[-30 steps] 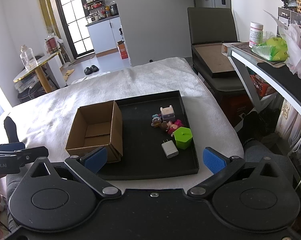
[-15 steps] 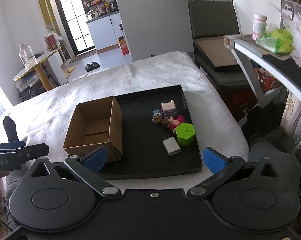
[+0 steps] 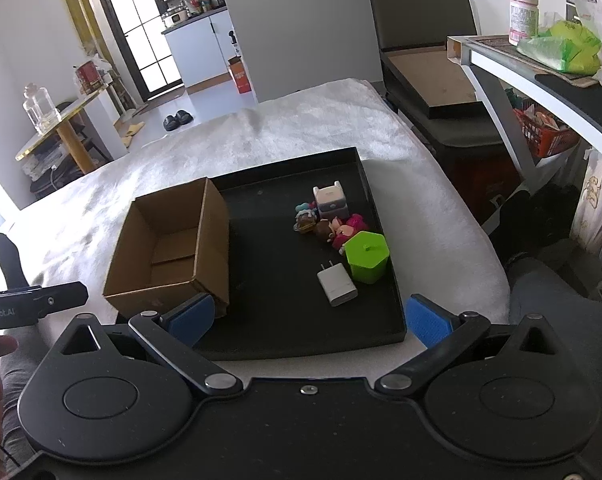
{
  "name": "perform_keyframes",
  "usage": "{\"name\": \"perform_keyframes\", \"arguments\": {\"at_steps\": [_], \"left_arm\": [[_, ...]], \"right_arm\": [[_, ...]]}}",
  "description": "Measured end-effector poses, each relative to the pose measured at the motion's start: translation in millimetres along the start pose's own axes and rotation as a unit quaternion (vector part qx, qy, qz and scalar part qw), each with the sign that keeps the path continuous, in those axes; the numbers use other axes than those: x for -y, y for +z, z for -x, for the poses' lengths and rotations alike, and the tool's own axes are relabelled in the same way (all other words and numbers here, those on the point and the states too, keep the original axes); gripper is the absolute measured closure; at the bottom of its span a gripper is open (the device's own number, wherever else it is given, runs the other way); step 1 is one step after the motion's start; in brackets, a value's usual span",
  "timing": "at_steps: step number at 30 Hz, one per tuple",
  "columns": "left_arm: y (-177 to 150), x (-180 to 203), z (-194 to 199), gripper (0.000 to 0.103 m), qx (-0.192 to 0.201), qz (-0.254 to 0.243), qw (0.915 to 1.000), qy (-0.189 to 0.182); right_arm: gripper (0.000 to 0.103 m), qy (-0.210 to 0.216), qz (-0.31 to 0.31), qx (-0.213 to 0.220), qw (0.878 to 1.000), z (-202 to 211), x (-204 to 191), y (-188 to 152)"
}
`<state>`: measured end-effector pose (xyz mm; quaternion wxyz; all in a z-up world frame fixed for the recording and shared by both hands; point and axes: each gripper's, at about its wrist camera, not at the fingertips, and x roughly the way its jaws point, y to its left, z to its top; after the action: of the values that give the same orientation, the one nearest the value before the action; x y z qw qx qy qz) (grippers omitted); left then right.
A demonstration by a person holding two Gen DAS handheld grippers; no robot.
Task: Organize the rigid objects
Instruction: 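Move the right tool to the white charger and close on it while the left tool steadies the box wall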
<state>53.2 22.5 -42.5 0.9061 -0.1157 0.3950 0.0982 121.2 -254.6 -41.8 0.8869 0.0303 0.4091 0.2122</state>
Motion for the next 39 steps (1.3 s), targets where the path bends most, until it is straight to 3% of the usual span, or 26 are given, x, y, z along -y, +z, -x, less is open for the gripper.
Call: {"name": "perform_keyframes", "arguments": {"at_steps": [14,25,30,39], "left_arm": [[10.7,-11.9,-47.2,0.003,-0.019,-0.003,0.9998,-0.008],[16.8,-31.8,-71.5,0.009,-0.023,0.006,0.9997,0.01],[19.7,-44.2,-81.9,0.021,-0.023,0.01,0.9995,0.019],[18.2,-67.3,-103.7,0.055,-0.036,0.038,0.9978,0.04]], "right_arm": [[0.001,-0.014,-0.018,-0.01,1.0,-34.0,19.0,1.8],[0.002,-0.008,-0.023,-0.025,0.999,-56.0,26.3,5.1],[0.003,-0.006,-0.025,-0.036,0.999,-68.5,25.0,6.8],[0.009,-0.003,-0.012,-0.053,0.998,-90.5,18.3,10.5]]}}
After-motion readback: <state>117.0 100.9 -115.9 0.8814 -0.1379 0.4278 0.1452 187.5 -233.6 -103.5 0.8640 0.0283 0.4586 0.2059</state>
